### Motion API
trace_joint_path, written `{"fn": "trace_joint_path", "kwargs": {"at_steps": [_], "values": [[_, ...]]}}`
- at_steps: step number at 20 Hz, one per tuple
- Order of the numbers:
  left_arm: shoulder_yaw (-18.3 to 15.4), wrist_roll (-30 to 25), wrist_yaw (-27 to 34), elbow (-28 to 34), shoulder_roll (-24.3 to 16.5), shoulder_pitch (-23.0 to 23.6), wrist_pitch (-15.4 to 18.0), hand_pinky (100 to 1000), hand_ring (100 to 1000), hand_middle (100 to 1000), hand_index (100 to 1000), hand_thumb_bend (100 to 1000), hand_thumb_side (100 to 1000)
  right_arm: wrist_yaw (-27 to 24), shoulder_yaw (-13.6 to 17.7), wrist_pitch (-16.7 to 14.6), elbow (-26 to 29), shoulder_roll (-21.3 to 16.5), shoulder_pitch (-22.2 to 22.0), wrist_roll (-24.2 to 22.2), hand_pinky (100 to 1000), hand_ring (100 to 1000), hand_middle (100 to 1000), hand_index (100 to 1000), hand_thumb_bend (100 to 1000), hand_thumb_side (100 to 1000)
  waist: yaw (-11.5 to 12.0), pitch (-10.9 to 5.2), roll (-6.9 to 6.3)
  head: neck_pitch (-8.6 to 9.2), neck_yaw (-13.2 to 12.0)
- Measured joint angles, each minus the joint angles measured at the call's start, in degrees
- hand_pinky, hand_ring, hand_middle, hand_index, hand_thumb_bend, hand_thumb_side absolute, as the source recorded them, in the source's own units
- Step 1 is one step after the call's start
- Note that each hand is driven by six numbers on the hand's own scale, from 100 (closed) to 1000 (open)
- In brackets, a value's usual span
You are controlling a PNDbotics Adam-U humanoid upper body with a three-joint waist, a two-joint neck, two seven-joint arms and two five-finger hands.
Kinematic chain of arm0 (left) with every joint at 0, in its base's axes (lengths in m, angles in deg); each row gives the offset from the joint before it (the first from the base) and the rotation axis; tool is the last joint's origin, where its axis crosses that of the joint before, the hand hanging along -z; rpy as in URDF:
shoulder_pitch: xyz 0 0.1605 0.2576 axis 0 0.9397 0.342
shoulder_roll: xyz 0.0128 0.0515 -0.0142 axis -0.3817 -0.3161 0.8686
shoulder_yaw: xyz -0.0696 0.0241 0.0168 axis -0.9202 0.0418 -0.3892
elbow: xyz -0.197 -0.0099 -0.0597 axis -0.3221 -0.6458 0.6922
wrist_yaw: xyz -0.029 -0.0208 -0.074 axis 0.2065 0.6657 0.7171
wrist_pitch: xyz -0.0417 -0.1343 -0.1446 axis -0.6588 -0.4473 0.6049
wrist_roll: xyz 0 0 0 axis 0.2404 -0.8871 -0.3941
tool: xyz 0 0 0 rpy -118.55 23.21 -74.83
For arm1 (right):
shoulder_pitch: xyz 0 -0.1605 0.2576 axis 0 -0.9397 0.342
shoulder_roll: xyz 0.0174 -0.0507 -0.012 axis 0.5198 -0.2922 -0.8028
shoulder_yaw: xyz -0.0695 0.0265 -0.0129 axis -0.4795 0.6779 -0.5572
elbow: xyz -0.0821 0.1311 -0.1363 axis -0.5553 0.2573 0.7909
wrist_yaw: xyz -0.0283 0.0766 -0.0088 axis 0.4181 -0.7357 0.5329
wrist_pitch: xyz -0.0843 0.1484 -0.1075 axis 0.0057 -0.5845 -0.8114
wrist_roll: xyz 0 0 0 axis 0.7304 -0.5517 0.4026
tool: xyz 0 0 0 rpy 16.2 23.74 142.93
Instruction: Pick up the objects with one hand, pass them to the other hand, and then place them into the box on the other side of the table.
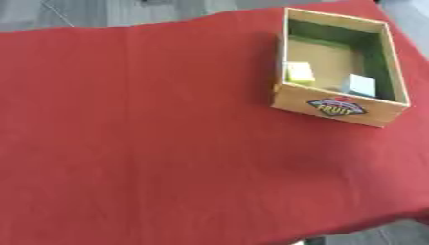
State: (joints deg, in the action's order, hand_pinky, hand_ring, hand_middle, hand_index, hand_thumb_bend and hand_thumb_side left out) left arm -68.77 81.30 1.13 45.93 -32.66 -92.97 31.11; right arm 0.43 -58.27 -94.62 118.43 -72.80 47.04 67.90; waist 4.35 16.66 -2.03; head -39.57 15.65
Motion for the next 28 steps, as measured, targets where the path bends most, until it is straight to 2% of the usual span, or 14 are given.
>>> {"fn": "trace_joint_path", "kwargs": {"at_steps": [4, 5, 6, 8, 12, 19, 21, 22, 24, 28], "values": [[0.1, -3.0, 3.2, -4.8, -3.3, -2.8, -0.5, 778, 722, 671, 857, 661, 483, -0.5, 1.0, 1.7, 0.0, 2.2, -0.7, -3.0, 947, 1000, 928, 1000, 100, 470, -0.1, 0.00, -0.20, 0.43, -0.7], [0.1, -3.7, 4.0, -6.0, -4.0, -3.5, -0.3, 789, 744, 678, 848, 672, 460, -0.5, 1.2, 2.0, 0.0, 2.5, -0.7, -3.5, 948, 1000, 930, 1000, 100, 440, -0.1, 0.00, -0.22, 0.44, -0.8], [0.1, -4.4, 4.6, -7.2, -4.5, -3.9, 0.0, 789, 746, 686, 845, 742, 477, -0.5, 1.2, 2.4, 0.0, 2.7, -0.8, -4.0, 948, 1000, 930, 1000, 100, 470, -0.2, -0.01, -0.32, 0.46, -0.9], [1.1, -5.8, 5.6, -9.6, -5.9, -5.0, 0.0, 788, 748, 687, 841, 746, 471, -0.3, 1.2, 3.2, 0.0, 3.4, -1.0, -5.0, 948, 1000, 929, 1000, 100, 470, -0.7, -0.02, -0.57, 0.49, -1.2], [4.8, -8.9, 7.5, -14.7, -8.7, -7.7, -1.2, 796, 774, 709, 812, 826, 482, 0.7, 1.2, 4.2, 0.0, 4.4, -1.0, -6.0, 948, 1000, 928, 1000, 100, 470, -1.3, -0.02, -0.76, 0.50, -2.3], [12.7, -14.6, 9.7, -24.0, -10.2, -14.0, -3.9, 803, 796, 740, 828, 899, 491, 1.7, 1.1, 4.5, 0.0, 4.6, -1.0, -6.3, 947, 1000, 927, 1000, 100, 470, -1.8, -0.12, -1.05, 0.92, -6.9], [13.8, -16.3, 8.8, -26.7, -10.2, -15.6, -3.2, 803, 796, 740, 828, 899, 491, 1.9, 1.1, 4.5, 0.0, 4.8, -1.2, -6.3, 947, 1000, 927, 1000, 100, 470, -1.8, -0.15, -1.05, 0.93, -7.5], [14.1, -17.2, 8.2, -28.1, -10.2, -16.2, -2.7, 804, 806, 752, 838, 935, 484, 2.0, 1.1, 4.5, 0.0, 4.9, -1.3, -6.3, 947, 1000, 927, 1000, 100, 470, -1.8, -0.16, -1.04, 0.94, -7.7], [14.7, -18.9, 6.8, -30.8, -10.2, -17.5, -1.5, 805, 811, 757, 837, 945, 477, 2.1, 1.1, 4.5, 0.0, 4.9, -1.4, -6.3, 947, 1000, 927, 1000, 100, 470, -1.8, -0.16, -1.02, 1.09, -8.7], [15.3, -22.2, 3.6, -35.9, -9.8, -19.5, 1.2, 802, 819, 782, 852, 917, 486, 2.2, 1.1, 4.3, 0.0, 5.0, -1.5, -6.2, 946, 1000, 925, 1000, 100, 470, -1.8, -0.16, -0.77, 1.70, -10.1]]}}
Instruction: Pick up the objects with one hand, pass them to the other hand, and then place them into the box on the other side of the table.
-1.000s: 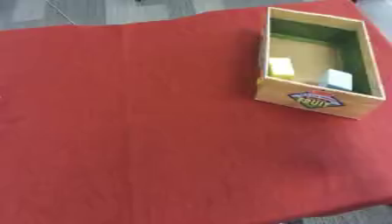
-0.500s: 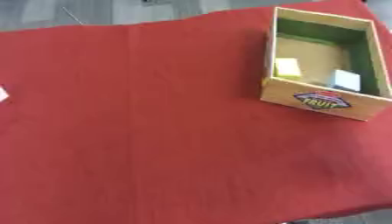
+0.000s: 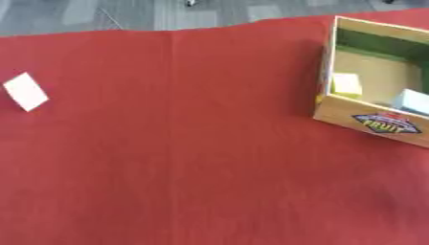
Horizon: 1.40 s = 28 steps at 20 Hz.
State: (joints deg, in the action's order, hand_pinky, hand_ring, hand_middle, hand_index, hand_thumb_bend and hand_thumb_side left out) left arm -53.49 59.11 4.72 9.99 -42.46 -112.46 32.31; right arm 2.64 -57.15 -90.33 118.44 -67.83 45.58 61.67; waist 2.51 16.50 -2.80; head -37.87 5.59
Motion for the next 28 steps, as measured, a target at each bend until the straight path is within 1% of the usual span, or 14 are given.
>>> {"fn": "trace_joint_path", "kwargs": {"at_steps": [3, 4, 8, 13, 17, 18, 20, 23, 28], "values": [[0.0, -2.6, -2.6, -2.9, 0.7, -1.4, 1.7, 807, 825, 788, 846, 924, 475, 0.2, 0.0, -0.3, 0.0, 0.4, 0.0, -0.2, 946, 1000, 925, 1000, 100, 470, 0.0, 0.16, 0.38, 0.32, 0.0], [-0.1, -3.5, -3.5, -3.6, 0.8, -1.7, 2.2, 813, 826, 785, 832, 932, 455, 0.4, 0.0, -0.5, 0.0, 0.7, 0.0, -0.3, 946, 1000, 924, 1000, 100, 470, 0.0, 0.41, 0.54, 0.43, 0.0], [-1.0, -7.2, -7.2, -5.5, 1.4, -2.8, 3.9, 818, 828, 775, 831, 937, 441, 1.3, 0.0, -0.8, 0.0, 1.7, 0.0, -0.6, 946, 1000, 923, 1000, 100, 470, -0.5, 1.20, 0.89, 0.74, -0.2], [-2.4, -11.6, -10.9, -7.4, 2.4, -4.6, 5.4, 823, 832, 773, 831, 930, 454, 2.0, 0.0, -1.6, 0.0, 2.6, -0.1, -0.5, 945, 1000, 921, 1000, 100, 470, -1.5, 1.96, 1.07, 0.97, -3.4], [-3.3, -15.2, -13.5, -8.4, 3.2, -6.7, 6.4, 821, 834, 773, 824, 940, 466, 2.8, 0.0, -1.9, 0.0, 3.3, -0.3, -0.5, 946, 1000, 920, 1000, 100, 470, -1.9, 2.39, 1.06, 1.62, -4.0], [-3.4, -16.0, -14.2, -8.7, 3.5, -7.3, 6.5, 824, 839, 777, 815, 971, 457, 3.1, 0.0, -1.9, 0.0, 3.6, -0.3, -0.5, 946, 1000, 920, 1000, 100, 470, -1.9, 2.46, 1.06, 1.80, -4.0], [-3.6, -17.6, -15.8, -9.3, 4.0, -8.8, 6.9, 827, 843, 781, 825, 994, 460, 3.6, 0.0, -1.8, 0.0, 4.0, -0.3, -0.6, 946, 1000, 919, 1000, 100, 470, -2.1, 2.71, 1.05, 2.23, -3.6], [-3.5, -20.2, -18.3, -10.8, 5.6, -11.6, 7.2, 830, 849, 788, 837, 1000, 469, 4.4, -0.1, -1.6, 0.0, 4.5, -0.3, -0.8, 945, 1000, 916, 1000, 100, 470, -2.1, 2.81, 1.06, 2.83, -2.0], [-2.2, -24.7, -22.8, -13.7, 8.8, -15.6, 7.8, 830, 860, 796, 833, 1000, 479, 5.0, -0.4, -0.8, 0.0, 4.7, -0.2, -1.0, 945, 1000, 913, 1000, 100, 470, -2.1, 2.81, 1.06, 2.95, 0.5]]}}
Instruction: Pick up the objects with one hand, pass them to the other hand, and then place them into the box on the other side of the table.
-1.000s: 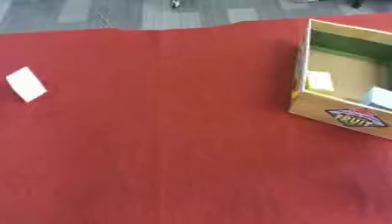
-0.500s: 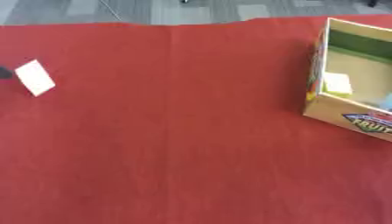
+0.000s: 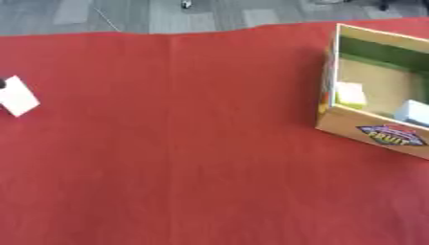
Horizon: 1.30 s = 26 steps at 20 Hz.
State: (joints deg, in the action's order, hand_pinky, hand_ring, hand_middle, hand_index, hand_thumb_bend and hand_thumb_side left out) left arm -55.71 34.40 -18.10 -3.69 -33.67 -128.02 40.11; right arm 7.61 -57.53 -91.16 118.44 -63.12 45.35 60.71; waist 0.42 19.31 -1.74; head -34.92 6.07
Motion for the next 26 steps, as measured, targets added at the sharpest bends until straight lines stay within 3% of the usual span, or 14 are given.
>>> {"fn": "trace_joint_path", "kwargs": {"at_steps": [8, 17, 26], "values": [[0.7, 0.9, -6.7, -5.7, 4.2, -2.6, -2.8, 825, 864, 802, 802, 990, 447, 0.3, -0.2, 0.7, 0.0, 0.4, 0.2, -0.3, 950, 1000, 907, 1000, 100, 470, -0.5, -0.01, 0.01, 0.03, 0.9], [-3.6, 0.3, -13.8, -9.6, 7.2, -3.3, -2.0, 829, 863, 800, 810, 1000, 469, 0.9, -0.3, 1.6, 0.0, 1.5, 0.7, -0.9, 958, 1000, 907, 1000, 100, 470, -0.9, 0.66, 0.05, 0.94, -4.3], [-5.6, -1.5, -14.8, -9.9, 6.9, -2.9, -0.9, 834, 864, 800, 821, 989, 432, 2.3, -0.3, 1.8, 0.0, 2.9, 0.7, -1.8, 962, 1000, 905, 1000, 100, 470, -1.1, 1.37, 0.21, 2.06, -5.5]]}}
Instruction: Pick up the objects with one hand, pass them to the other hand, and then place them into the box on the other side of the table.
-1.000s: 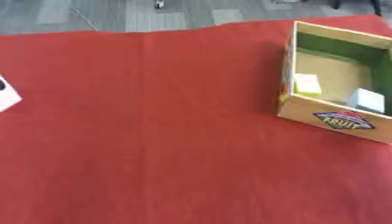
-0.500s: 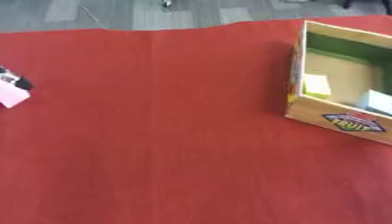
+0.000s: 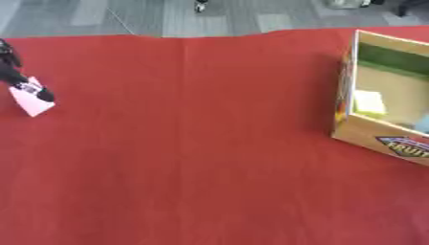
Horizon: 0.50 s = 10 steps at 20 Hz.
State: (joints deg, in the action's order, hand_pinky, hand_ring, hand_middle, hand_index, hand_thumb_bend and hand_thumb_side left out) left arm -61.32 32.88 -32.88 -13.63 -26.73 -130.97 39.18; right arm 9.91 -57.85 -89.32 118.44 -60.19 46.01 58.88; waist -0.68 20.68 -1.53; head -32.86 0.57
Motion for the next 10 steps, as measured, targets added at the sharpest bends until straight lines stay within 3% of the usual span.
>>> {"fn": "trace_joint_path", "kwargs": {"at_steps": [5, 10], "values": [[-0.7, -2.3, 2.2, 0.0, -0.8, 0.6, 1.2, 840, 863, 796, 827, 934, 423, 1.4, 0.0, 0.1, 0.0, 1.0, -0.2, -0.2, 963, 1000, 904, 1000, 100, 470, -0.3, 0.31, 0.14, 0.25, 0.0], [-1.2, -4.1, 3.5, 0.0, -1.7, 1.4, 1.7, 836, 861, 791, 817, 850, 268, 1.9, 0.0, 0.1, 0.0, 1.2, 0.0, -0.2, 964, 1000, 903, 1000, 100, 470, -0.6, 0.62, 0.13, 0.27, 0.0]]}}
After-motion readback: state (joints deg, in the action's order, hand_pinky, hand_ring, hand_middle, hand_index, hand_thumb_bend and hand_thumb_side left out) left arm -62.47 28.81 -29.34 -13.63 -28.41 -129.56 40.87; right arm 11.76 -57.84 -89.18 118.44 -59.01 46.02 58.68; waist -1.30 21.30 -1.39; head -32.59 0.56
